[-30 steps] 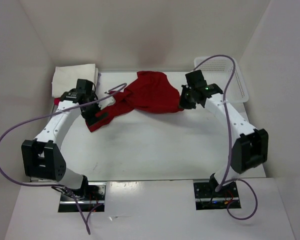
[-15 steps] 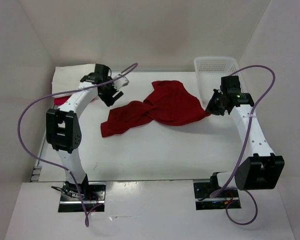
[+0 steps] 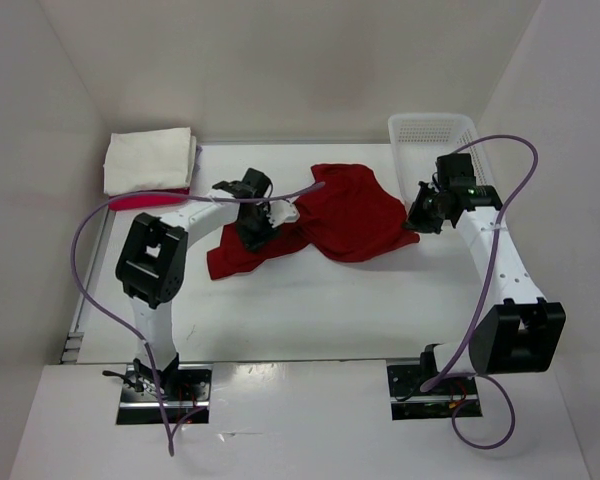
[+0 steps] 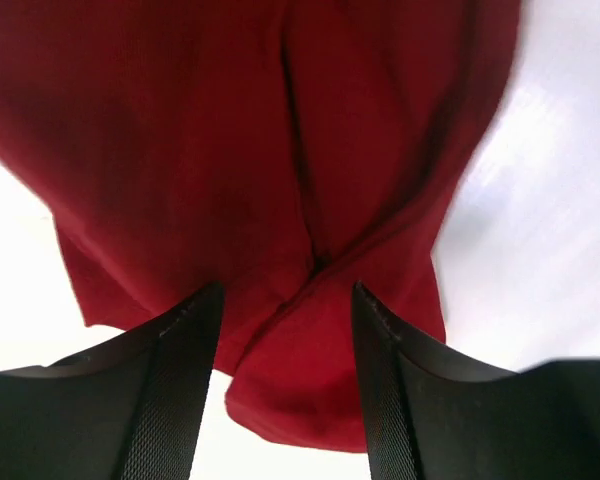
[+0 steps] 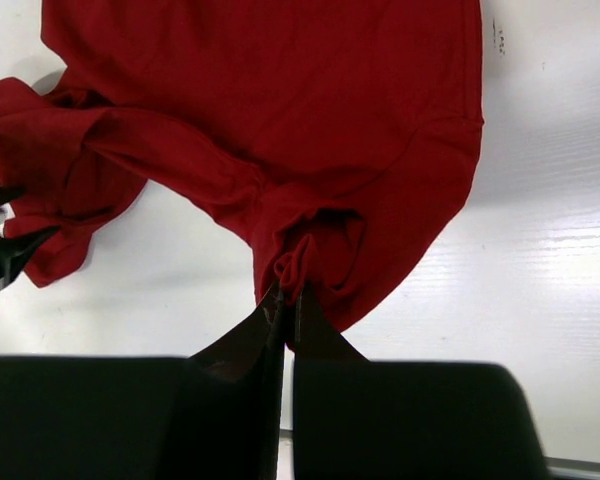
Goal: Fold and stack the t-shirts
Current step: Flatten out the tshirt
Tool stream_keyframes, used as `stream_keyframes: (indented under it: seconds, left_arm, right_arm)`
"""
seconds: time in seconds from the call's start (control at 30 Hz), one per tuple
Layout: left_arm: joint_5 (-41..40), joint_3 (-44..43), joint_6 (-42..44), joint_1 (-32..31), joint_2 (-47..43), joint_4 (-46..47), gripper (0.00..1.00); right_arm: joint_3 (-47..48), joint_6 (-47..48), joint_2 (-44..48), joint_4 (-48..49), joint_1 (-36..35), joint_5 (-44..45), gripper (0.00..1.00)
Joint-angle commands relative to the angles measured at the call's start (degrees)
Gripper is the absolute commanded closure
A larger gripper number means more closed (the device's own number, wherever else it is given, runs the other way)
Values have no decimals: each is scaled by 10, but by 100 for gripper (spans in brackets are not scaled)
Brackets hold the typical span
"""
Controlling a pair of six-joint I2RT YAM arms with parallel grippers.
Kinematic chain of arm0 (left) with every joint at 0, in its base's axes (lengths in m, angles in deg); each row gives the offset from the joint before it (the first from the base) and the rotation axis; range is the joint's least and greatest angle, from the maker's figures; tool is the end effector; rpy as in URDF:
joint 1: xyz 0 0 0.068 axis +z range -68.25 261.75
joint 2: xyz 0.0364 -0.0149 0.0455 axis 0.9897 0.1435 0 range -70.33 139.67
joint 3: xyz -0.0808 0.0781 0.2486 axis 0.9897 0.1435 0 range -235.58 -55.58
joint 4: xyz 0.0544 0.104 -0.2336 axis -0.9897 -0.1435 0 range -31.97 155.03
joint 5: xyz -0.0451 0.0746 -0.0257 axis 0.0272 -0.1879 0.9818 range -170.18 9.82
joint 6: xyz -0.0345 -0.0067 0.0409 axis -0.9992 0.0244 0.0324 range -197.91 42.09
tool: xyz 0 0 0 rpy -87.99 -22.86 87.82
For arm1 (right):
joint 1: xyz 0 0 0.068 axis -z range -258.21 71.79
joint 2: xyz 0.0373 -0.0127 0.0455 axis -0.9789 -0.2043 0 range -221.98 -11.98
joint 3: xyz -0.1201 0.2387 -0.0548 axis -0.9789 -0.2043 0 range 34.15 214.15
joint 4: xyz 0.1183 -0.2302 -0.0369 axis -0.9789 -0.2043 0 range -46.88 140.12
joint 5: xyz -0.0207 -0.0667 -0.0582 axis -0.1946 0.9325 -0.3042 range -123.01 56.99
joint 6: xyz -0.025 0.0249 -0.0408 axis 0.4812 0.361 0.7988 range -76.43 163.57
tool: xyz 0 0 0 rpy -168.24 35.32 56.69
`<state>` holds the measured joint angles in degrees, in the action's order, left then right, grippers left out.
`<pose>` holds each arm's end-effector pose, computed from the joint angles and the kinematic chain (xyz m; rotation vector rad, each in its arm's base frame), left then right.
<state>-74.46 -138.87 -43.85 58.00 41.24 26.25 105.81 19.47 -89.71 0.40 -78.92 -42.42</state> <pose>0.3682 -0.1659 0.1950 1.3453 2.3791 -0.0860 0.2752 0.0093 0.3149 0.4568 2.5275 0.3762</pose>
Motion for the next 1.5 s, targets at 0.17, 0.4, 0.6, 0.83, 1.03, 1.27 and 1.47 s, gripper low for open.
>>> stream_keyframes:
  seconds: [0.17, 0.4, 0.6, 0.83, 1.03, 1.27, 1.47]
  left_arm:
    - [-130, -1, -75, -4, 20, 82, 37]
    - [-139, -13, -87, -4, 46, 78, 37]
    - [-142, -52, -100, 1, 65, 88, 66]
    - [-146, -93, -100, 27, 30, 65, 100]
    - [-43, -106, -11, 49, -45, -49, 100]
    - [42, -66, 178, 49, -84, -278, 100]
    - [84, 1, 298, 54, -51, -359, 100]
  right_arm:
    - [-16, 11, 16, 22, -2, -13, 100]
    - [-28, 11, 27, 22, -2, -18, 100]
    - [-33, 11, 32, 22, -2, -18, 100]
    - [-38, 11, 37, 16, -2, -13, 100]
    - [-43, 21, 43, -2, -2, -13, 100]
    - [25, 39, 51, -20, -2, -8, 100]
    - [78, 44, 32, -27, -2, -13, 100]
